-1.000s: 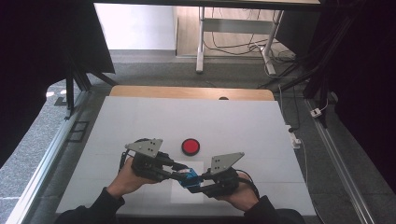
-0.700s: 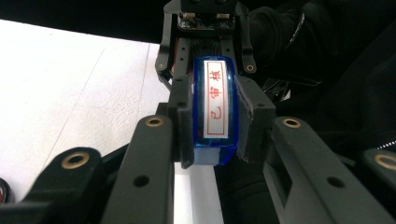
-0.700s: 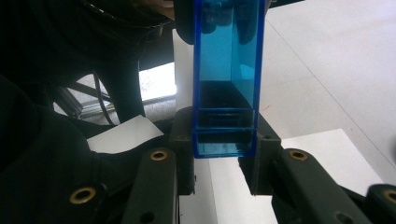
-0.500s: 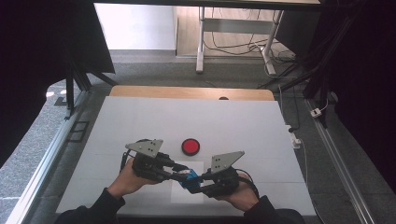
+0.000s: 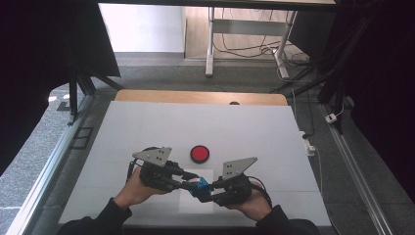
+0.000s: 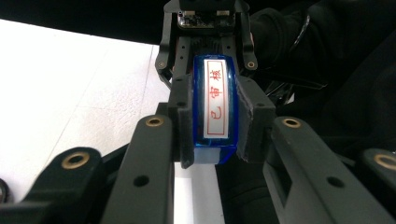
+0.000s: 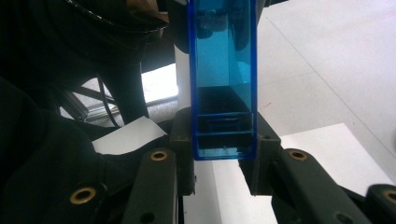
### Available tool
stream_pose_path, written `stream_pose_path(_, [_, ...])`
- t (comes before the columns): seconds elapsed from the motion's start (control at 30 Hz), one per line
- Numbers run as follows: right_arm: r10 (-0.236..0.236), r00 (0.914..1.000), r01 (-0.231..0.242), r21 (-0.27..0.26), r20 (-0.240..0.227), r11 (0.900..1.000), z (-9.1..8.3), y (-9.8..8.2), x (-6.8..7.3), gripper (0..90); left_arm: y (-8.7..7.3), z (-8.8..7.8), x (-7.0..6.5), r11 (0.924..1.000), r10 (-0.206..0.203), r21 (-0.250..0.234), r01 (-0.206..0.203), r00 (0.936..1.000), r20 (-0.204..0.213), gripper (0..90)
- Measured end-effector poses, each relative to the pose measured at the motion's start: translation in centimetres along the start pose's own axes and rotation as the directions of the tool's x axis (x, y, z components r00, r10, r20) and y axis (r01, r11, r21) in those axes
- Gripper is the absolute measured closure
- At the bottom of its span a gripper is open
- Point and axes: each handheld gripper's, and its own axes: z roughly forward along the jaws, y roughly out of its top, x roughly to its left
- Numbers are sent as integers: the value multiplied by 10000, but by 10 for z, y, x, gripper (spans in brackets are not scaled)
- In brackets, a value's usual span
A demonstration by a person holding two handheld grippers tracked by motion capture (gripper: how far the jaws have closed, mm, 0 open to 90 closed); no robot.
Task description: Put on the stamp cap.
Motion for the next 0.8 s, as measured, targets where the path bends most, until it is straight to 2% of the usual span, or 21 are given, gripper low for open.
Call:
stream_pose_path(0.07, [-55, 9999, 57, -104, 134, 9999, 0, 0, 1, 692, 1, -1, 0, 10000, 88, -17, -88, 9999, -49, 708])
stream_pose_path(0.33, [-67, 9988, 85, -360, 490, 9993, 0, -1, 2, 648, 3, -1, -1, 9999, -95, 77, 98, 9995, -308, 707])
stream_pose_path(0.8, [169, 9936, -144, -233, 1118, 9996, -4, -3, 0, 546, 6, -6, -3, 9998, -54, 189, 67, 9978, -667, 707])
